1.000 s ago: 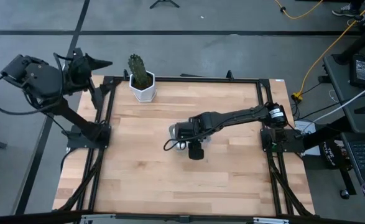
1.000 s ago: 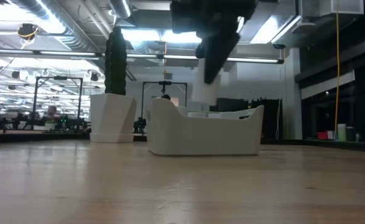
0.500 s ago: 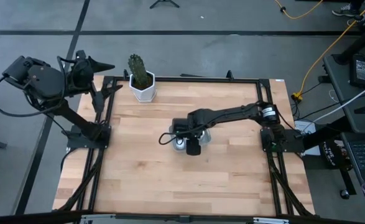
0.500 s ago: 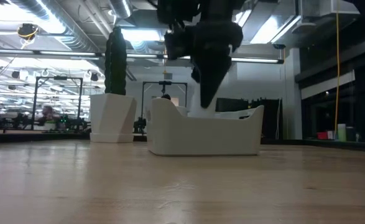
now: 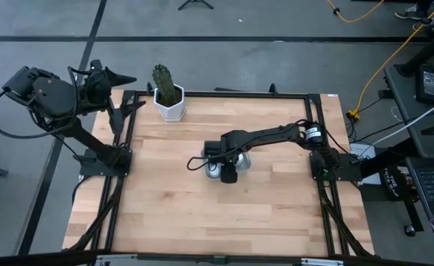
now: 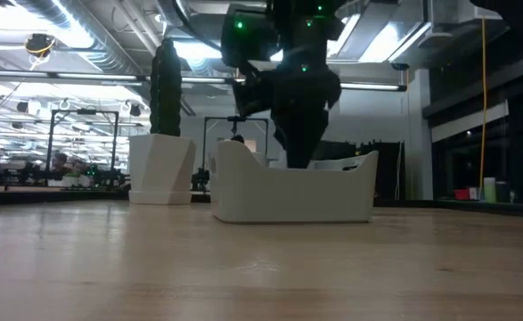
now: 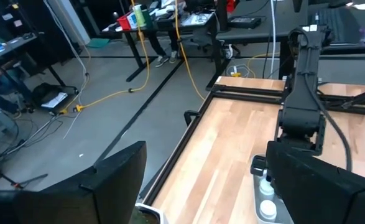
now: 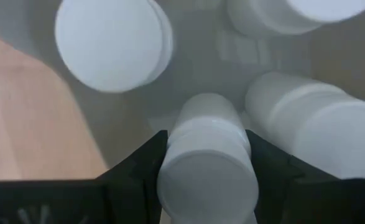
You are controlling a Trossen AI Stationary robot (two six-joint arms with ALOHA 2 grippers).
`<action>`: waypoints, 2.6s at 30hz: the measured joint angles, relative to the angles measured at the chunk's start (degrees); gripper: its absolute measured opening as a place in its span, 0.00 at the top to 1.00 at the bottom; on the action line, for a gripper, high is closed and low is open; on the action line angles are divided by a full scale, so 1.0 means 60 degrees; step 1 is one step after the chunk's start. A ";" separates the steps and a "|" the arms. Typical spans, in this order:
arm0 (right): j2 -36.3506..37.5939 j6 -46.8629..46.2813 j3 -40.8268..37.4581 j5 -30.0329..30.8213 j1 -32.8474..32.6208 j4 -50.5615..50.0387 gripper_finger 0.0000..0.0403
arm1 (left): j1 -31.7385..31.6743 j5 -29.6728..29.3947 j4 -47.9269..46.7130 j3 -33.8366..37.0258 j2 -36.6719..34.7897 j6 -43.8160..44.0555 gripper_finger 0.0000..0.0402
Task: Pick and place pill bottles into a basket
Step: Put the white pill bottle into the gray bin, then return to Home Position
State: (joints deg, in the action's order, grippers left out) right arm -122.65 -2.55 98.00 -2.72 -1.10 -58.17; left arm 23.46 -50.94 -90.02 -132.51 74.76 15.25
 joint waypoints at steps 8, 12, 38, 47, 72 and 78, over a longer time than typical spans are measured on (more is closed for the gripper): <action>-0.0007 -0.0562 -0.0322 0.0000 0.0011 0.0118 0.54 | 0.0000 0.0180 0.0000 0.0000 0.0000 -0.0146 0.19; 0.0109 -0.0870 -0.0323 0.0004 0.0011 0.0160 0.32 | 0.0000 0.0186 0.0000 0.0000 0.0000 -0.0156 0.19; 0.0810 -0.1247 0.5817 0.2749 -0.0678 -0.4362 0.22 | -0.1437 0.7673 0.8837 1.1578 -0.3116 -0.1434 0.19; 0.1366 -0.2068 0.5821 0.2884 -0.1202 -0.5150 0.22 | -0.4027 0.7676 1.3277 1.7372 -0.5885 0.1060 0.19; 0.1403 -0.3295 0.5832 0.3530 -0.1657 -0.5294 0.22 | -0.3832 0.5906 1.4347 2.1617 -1.2183 0.1124 0.20; 0.1402 -0.3354 0.5825 0.3534 -0.1676 -0.5264 0.22 | -0.3780 0.6089 1.4448 2.1629 -1.1674 -0.0033 0.20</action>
State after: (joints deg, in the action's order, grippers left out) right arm -114.24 -22.67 132.94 18.48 -11.16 -89.76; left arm 0.78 -14.40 -3.33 -2.74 4.72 15.05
